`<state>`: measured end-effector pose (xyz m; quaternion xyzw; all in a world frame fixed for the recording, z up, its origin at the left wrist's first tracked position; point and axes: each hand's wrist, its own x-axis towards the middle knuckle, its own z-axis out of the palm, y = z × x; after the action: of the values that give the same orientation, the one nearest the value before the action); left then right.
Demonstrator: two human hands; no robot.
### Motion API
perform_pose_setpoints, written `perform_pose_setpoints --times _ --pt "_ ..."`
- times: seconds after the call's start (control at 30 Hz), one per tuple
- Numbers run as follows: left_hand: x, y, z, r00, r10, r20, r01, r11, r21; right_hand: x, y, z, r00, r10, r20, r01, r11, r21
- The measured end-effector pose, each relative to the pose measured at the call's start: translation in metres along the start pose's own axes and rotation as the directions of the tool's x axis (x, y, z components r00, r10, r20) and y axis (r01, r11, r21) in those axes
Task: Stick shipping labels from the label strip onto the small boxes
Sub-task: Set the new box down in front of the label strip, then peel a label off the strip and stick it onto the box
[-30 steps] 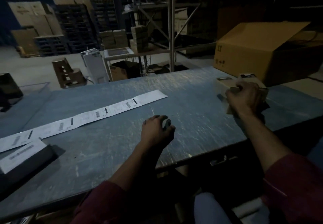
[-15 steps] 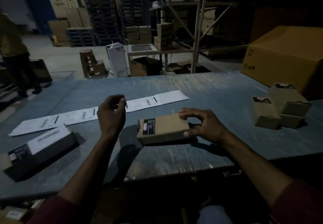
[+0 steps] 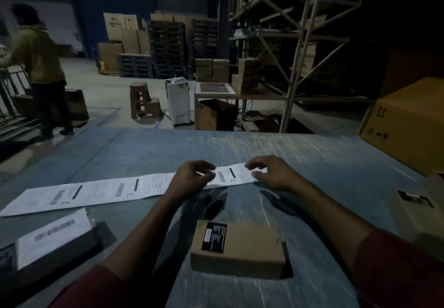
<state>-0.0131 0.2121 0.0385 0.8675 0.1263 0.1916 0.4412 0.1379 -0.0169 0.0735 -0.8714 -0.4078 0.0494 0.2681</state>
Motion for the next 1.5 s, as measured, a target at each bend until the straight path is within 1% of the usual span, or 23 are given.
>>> perform_pose_setpoints --times 0.03,0.07,0.13,0.17,0.27,0.33,0.37,0.47,0.6,0.77,0.83,0.9,0.97,1.0,1.1,1.17,1.2,1.23,1.3,1.33,1.37,1.43,1.5 --pt "0.007 0.000 0.005 0.996 0.024 0.080 -0.029 0.997 0.067 0.019 0.005 0.007 0.999 0.026 0.034 -0.025 0.999 -0.020" --pt "0.012 -0.002 0.012 0.991 0.051 0.126 -0.069 0.987 0.144 0.035 0.008 0.013 0.996 0.057 0.071 -0.054 0.997 -0.050" --pt "0.018 -0.007 0.026 0.984 0.092 0.152 -0.131 0.955 0.267 0.058 0.011 0.025 0.982 0.119 0.149 -0.095 0.982 -0.162" --pt "0.019 -0.010 0.031 0.982 0.080 0.172 -0.135 0.931 0.339 0.065 0.012 0.031 0.975 0.138 0.176 -0.102 0.974 -0.201" --pt "0.021 -0.019 0.046 0.964 0.081 0.252 -0.212 0.809 0.549 0.076 0.015 0.039 0.975 0.119 0.189 -0.074 0.971 -0.227" --pt "0.021 -0.023 0.052 0.961 0.129 0.243 -0.253 0.763 0.595 0.083 0.021 0.041 0.984 0.099 0.148 -0.059 0.966 -0.253" --pt "0.020 -0.022 0.054 0.963 0.144 0.229 -0.256 0.758 0.600 0.086 0.024 0.041 0.986 0.093 0.138 -0.055 0.965 -0.256" --pt "0.019 -0.024 0.055 0.965 0.167 0.203 -0.257 0.764 0.592 0.091 0.031 0.043 0.980 0.081 0.180 -0.044 0.978 -0.204" --pt "0.023 -0.029 0.051 0.957 0.213 0.198 -0.289 0.776 0.560 0.092 0.028 0.031 0.965 0.062 0.256 -0.048 0.997 -0.061" --pt "0.024 -0.031 0.046 0.937 0.344 0.061 -0.326 0.800 0.504 0.090 0.027 0.005 0.921 0.015 0.390 -0.064 0.992 0.113" --pt "0.024 -0.024 0.042 0.933 0.356 -0.047 -0.300 0.844 0.444 0.088 0.029 0.004 0.929 0.008 0.370 -0.122 0.950 0.286" --pt "0.021 -0.016 0.040 0.929 0.331 -0.167 -0.251 0.893 0.373 0.086 0.026 0.004 0.942 0.037 0.334 -0.201 0.859 0.471" --pt "0.018 -0.008 0.041 0.931 0.276 -0.237 -0.198 0.931 0.308 0.086 0.022 0.004 0.939 0.029 0.342 -0.232 0.789 0.569" --pt "0.017 -0.006 0.042 0.931 0.258 -0.258 -0.171 0.933 0.315 0.085 0.018 0.004 0.939 0.010 0.344 -0.227 0.771 0.595" --pt "0.015 -0.005 0.045 0.931 0.227 -0.288 -0.081 0.893 0.443 0.082 0.005 0.002 0.944 -0.021 0.329 -0.199 0.760 0.619" --pt "0.012 -0.006 0.046 0.920 0.208 -0.331 -0.013 0.862 0.507 0.080 -0.003 0.001 0.967 0.026 0.252 -0.180 0.769 0.613" --pt "0.010 -0.005 0.045 0.909 0.185 -0.373 0.031 0.864 0.503 0.079 -0.006 0.000 0.978 0.069 0.198 -0.179 0.767 0.617" --pt "0.008 -0.004 0.044 0.903 0.124 -0.411 0.085 0.887 0.454 0.079 -0.007 -0.001 0.982 0.106 0.156 -0.181 0.756 0.629" --pt "0.006 0.000 0.040 0.892 -0.052 -0.449 0.176 0.955 0.239 0.078 -0.008 -0.002 0.981 0.140 0.132 -0.192 0.720 0.667" --pt "0.006 0.002 0.039 0.888 -0.119 -0.443 0.193 0.973 0.125 0.077 -0.009 -0.001 0.980 0.140 0.143 -0.201 0.699 0.686" --pt "0.006 0.003 0.038 0.893 -0.154 -0.424 0.184 0.982 0.032 0.076 -0.009 0.001 0.977 0.136 0.162 -0.210 0.680 0.703" --pt "0.006 0.002 0.036 0.917 -0.147 -0.371 0.117 0.988 -0.102 0.075 -0.011 0.005 0.973 0.122 0.198 -0.229 0.646 0.728" --pt "0.006 0.003 0.034 0.947 -0.091 -0.307 0.053 0.990 -0.128 0.075 -0.012 0.009 0.969 0.110 0.223 -0.242 0.626 0.741"
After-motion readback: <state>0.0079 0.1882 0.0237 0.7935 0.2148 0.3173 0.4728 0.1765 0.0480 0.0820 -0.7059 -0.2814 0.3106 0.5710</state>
